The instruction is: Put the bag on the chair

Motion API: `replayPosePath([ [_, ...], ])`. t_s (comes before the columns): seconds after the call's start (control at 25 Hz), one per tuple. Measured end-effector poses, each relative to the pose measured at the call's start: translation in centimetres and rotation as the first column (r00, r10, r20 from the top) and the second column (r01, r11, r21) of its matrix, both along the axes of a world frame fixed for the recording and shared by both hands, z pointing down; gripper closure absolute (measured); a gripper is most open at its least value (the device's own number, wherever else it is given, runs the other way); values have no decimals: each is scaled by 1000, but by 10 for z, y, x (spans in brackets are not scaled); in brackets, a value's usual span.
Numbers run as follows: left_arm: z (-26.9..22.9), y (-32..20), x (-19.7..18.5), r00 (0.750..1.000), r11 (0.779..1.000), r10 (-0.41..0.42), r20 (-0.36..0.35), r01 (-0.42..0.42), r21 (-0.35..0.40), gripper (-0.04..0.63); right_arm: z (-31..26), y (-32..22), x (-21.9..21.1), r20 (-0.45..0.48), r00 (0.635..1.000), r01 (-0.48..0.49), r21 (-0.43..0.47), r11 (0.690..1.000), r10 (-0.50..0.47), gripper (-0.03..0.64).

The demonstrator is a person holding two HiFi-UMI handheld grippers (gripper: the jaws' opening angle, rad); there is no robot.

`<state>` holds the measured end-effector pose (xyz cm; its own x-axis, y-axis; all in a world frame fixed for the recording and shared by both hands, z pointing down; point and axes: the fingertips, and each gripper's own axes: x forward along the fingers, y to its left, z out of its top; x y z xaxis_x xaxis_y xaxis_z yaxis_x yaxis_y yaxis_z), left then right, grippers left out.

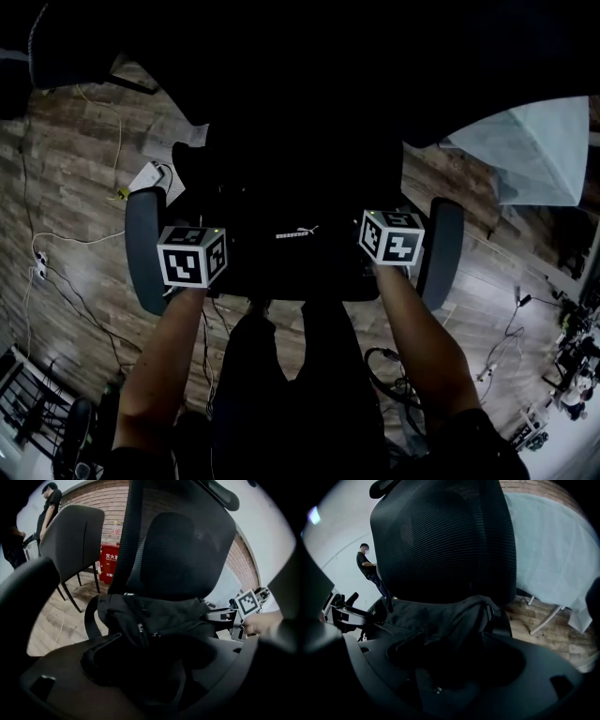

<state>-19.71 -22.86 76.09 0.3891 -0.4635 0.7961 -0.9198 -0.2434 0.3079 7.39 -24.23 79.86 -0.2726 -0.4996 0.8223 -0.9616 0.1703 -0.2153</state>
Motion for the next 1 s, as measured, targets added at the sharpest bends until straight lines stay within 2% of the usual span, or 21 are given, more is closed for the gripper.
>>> replayPosePath([
  [0.16, -26, -2, 11, 1000, 996, 25, -9, -24, 87, 216, -15, -4, -8, 21, 1000, 20, 38, 999, -21, 239],
  [0.28, -36, 1, 24, 998, 992, 68, -14, -66, 105, 216, -27, -3, -16, 38, 998, 46, 58, 997, -48, 239],
  [0.36, -48, 0, 28, 997, 990, 61, -38, -55, 132, 216, -36, -1, -24, 64, 995, 68, 70, 995, -72, 243],
  [0.52, -75, -2, 32, 995, 981, 67, -72, -53, 185, 216, -62, 0, -34, 89, 992, 75, 99, 992, -84, 361],
  [0.64, -94, 2, 30, 992, 979, 71, -103, -50, 197, 218, -84, 4, -36, 74, 995, 52, 106, 993, -60, 384],
  [0.76, -117, 6, 30, 985, 971, 98, -138, -64, 232, 219, -109, 8, -40, 75, 996, 34, 137, 990, -45, 476],
  [0.84, -131, 8, 28, 984, 967, 105, -146, -66, 246, 219, -126, 12, -44, 91, 995, 31, 155, 987, -46, 490],
  [0.92, -148, 8, 24, 983, 961, 100, -157, -55, 269, 221, -143, 15, -48, 93, 995, 28, 179, 983, -45, 532],
  [0.96, -157, 7, 19, 983, 957, 94, -160, -45, 287, 228, -152, 16, -50, 90, 995, 27, 192, 981, -45, 539],
  [1.0, -166, 6, 14, 983, 952, 82, -162, -29, 306, 264, -160, 18, -54, 88, 995, 30, 203, 979, -48, 551],
])
